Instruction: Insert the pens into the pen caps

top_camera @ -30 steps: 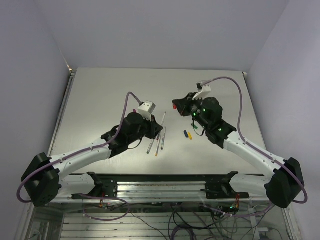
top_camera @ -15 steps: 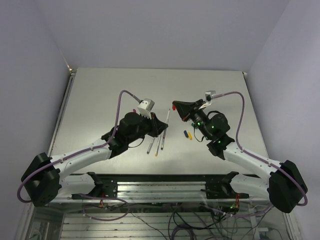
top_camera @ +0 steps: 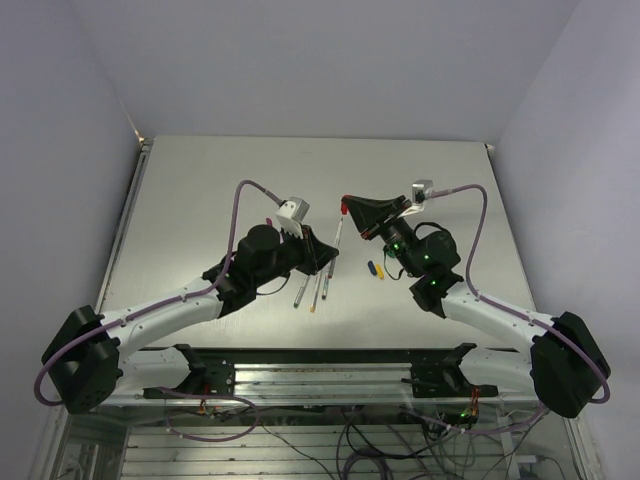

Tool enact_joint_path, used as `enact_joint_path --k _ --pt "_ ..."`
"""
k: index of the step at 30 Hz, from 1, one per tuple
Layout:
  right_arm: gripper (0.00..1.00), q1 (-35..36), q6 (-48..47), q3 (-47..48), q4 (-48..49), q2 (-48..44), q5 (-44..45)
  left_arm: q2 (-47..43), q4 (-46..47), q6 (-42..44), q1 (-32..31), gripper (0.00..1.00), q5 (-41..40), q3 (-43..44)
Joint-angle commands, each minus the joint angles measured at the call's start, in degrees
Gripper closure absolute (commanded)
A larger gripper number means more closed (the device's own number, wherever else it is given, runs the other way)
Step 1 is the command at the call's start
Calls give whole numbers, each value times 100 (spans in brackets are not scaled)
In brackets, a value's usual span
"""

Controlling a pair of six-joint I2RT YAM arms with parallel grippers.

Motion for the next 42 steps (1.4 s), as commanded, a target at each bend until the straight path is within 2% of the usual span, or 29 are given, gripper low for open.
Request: enact_joint_path --k 1,42 --pt "100 46 -52 -34 361 22 45 -189 331 -62 -13 93 201 -83" --pt "100 138 322 -239 326 143 125 -451 371 61 -21 93 70 -174"
